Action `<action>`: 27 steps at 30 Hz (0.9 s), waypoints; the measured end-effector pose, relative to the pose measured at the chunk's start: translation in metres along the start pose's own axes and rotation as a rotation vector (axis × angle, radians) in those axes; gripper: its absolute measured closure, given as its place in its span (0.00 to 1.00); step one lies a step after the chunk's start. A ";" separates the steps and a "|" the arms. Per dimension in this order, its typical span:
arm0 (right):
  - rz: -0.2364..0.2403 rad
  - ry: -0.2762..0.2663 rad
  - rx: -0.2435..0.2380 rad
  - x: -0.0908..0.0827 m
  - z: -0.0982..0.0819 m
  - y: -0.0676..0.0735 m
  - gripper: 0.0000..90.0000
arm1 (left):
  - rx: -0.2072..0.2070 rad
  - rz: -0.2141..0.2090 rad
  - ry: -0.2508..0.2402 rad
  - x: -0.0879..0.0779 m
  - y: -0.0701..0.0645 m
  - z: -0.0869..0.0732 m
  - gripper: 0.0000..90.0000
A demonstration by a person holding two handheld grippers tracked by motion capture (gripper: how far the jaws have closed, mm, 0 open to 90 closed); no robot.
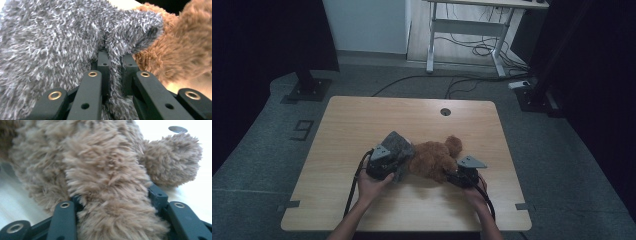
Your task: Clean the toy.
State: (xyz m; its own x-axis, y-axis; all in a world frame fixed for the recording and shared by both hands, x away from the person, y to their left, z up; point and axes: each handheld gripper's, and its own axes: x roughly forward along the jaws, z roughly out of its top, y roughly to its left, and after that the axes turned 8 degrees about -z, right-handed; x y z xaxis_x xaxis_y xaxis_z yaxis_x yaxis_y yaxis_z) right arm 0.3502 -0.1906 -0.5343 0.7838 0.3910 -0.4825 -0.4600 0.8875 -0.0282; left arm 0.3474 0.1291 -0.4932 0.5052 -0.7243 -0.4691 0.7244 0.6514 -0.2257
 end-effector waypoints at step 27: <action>-0.071 -0.006 -0.005 -0.008 -0.008 0.004 0.46 | -0.055 0.049 -0.018 -0.047 0.007 -0.017 0.89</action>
State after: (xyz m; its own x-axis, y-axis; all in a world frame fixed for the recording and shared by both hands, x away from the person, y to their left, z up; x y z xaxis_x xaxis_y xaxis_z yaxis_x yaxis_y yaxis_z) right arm 0.3388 -0.1917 -0.5371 0.8167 0.3288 -0.4742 -0.4054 0.9118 -0.0661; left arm 0.3204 0.1712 -0.4873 0.5486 -0.6946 -0.4653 0.6716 0.6976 -0.2496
